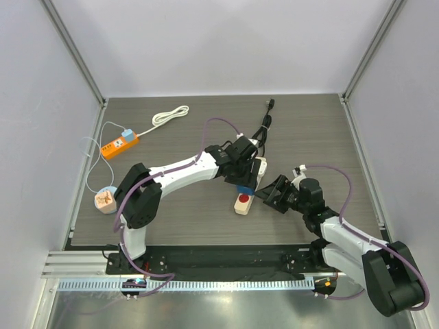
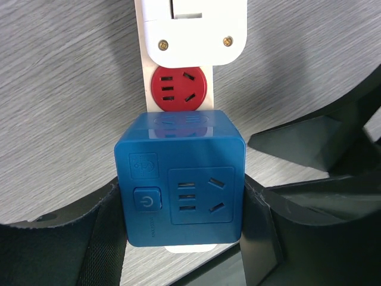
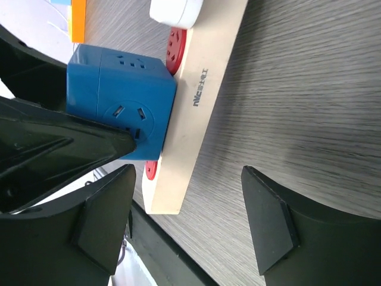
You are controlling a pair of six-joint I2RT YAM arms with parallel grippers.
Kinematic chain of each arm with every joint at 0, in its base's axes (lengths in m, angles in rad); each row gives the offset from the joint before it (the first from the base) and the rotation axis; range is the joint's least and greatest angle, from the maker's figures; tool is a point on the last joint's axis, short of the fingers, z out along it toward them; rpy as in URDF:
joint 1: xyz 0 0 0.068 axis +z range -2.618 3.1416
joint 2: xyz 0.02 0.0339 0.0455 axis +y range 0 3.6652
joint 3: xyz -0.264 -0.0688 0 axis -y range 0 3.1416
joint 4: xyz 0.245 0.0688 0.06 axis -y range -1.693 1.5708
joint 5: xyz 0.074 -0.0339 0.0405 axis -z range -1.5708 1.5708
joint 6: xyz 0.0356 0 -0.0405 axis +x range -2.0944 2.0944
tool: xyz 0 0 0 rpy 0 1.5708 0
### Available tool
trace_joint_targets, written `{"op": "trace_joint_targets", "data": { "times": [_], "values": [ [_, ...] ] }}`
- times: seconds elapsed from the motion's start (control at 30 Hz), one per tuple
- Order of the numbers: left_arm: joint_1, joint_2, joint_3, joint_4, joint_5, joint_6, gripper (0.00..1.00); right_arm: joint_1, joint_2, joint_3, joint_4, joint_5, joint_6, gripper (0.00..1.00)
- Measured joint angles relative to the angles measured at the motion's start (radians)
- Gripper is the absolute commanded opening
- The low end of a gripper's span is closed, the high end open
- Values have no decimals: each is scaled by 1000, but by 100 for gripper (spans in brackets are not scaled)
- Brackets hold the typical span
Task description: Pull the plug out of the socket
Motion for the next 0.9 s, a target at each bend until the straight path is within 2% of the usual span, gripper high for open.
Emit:
{"op": "trace_joint_targets", "data": {
  "times": [0.53, 0.63, 0.73, 0.77, 0.8, 0.9],
  "values": [
    [5, 0, 48, 27, 59, -64, 0, 144, 82, 0, 112, 72, 50, 72],
    [5, 0, 48, 30, 63, -72, 0, 149, 121, -2, 164, 79, 71, 62],
    [5, 0, 44, 38, 66, -77, 0, 155, 148, -11, 225, 87, 96, 25],
    [6, 0, 41, 37, 72, -79, 0, 155, 159, -19, 236, 100, 113, 8],
    [8, 0, 39, 37, 80, -89, 0, 150, 171, -30, 253, 117, 118, 2],
    [11, 2, 26, 47, 95, -98, 0, 150, 185, -50, 287, 135, 143, 1]
  ]
}}
